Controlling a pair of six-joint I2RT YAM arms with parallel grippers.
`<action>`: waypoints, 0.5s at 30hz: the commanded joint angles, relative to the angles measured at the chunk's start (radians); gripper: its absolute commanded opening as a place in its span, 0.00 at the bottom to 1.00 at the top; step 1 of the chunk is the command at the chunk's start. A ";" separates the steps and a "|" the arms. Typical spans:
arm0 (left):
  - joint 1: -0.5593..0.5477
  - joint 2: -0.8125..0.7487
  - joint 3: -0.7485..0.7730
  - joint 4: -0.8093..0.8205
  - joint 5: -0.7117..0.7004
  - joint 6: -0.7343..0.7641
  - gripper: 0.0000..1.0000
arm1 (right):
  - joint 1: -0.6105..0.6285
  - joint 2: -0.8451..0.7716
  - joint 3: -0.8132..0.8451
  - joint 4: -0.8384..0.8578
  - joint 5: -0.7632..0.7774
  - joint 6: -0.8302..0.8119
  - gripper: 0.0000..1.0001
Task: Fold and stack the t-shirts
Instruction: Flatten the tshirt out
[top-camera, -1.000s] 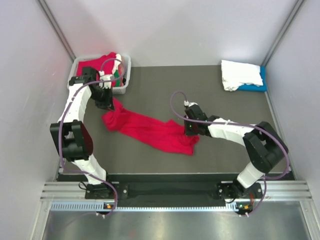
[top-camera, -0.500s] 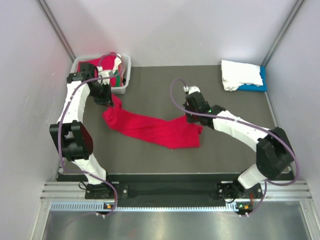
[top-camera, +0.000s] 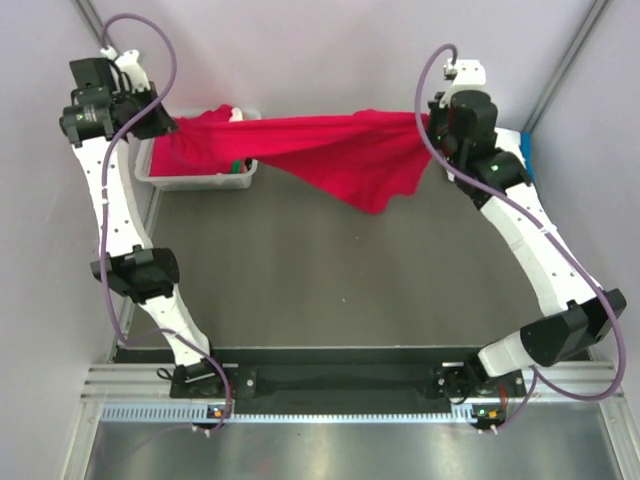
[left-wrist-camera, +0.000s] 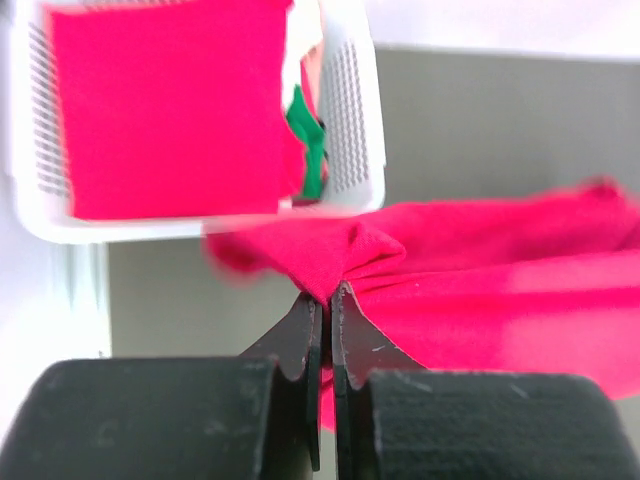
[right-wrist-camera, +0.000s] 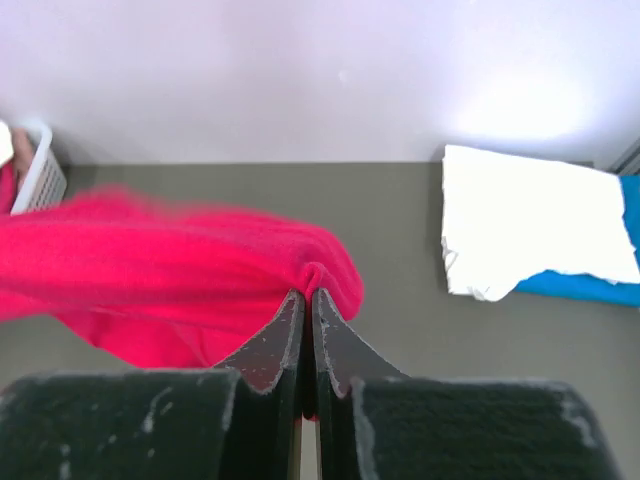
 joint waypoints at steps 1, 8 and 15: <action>0.009 0.037 -0.065 -0.035 -0.003 0.025 0.00 | -0.093 0.019 0.085 -0.034 -0.036 -0.005 0.00; 0.014 0.054 -0.133 -0.001 0.000 0.042 0.00 | -0.155 0.071 0.111 -0.007 -0.111 0.027 0.00; 0.014 0.175 -0.015 -0.035 0.037 0.022 0.00 | -0.179 0.160 0.216 -0.040 -0.165 0.052 0.00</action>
